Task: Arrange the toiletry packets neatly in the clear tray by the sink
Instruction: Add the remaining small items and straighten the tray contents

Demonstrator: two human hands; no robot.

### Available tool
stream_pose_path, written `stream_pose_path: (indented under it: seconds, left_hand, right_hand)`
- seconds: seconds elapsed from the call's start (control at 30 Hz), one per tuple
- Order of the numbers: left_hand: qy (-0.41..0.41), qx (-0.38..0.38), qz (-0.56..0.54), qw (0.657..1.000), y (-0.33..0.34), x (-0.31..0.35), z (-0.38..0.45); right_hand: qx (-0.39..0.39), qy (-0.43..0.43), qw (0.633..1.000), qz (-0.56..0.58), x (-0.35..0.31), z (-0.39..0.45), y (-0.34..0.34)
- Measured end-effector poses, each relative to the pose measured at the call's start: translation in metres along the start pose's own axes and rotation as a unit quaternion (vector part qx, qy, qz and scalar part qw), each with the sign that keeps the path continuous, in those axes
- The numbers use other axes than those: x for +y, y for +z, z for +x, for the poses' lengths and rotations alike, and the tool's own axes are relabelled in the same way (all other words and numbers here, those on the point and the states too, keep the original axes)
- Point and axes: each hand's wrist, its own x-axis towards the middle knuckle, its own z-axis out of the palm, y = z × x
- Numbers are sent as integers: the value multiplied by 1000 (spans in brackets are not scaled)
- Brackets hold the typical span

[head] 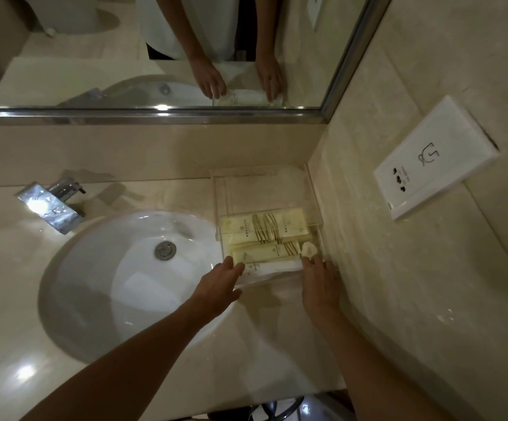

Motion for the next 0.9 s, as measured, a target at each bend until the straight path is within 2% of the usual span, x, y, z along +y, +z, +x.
stream_pose_path:
  seconds: [0.4, 0.8, 0.9]
  left_hand:
    - [21, 30, 183, 982, 8, -1, 2]
    - [2, 95, 205, 974, -11, -15, 17]
    - [7, 109, 200, 974, -11, -14, 22]
  right_hand:
    - [32, -56, 994, -91, 5, 0, 10]
    - [81, -110, 985, -110, -4, 17, 2]
    - [83, -101, 986, -105, -4, 25, 1]
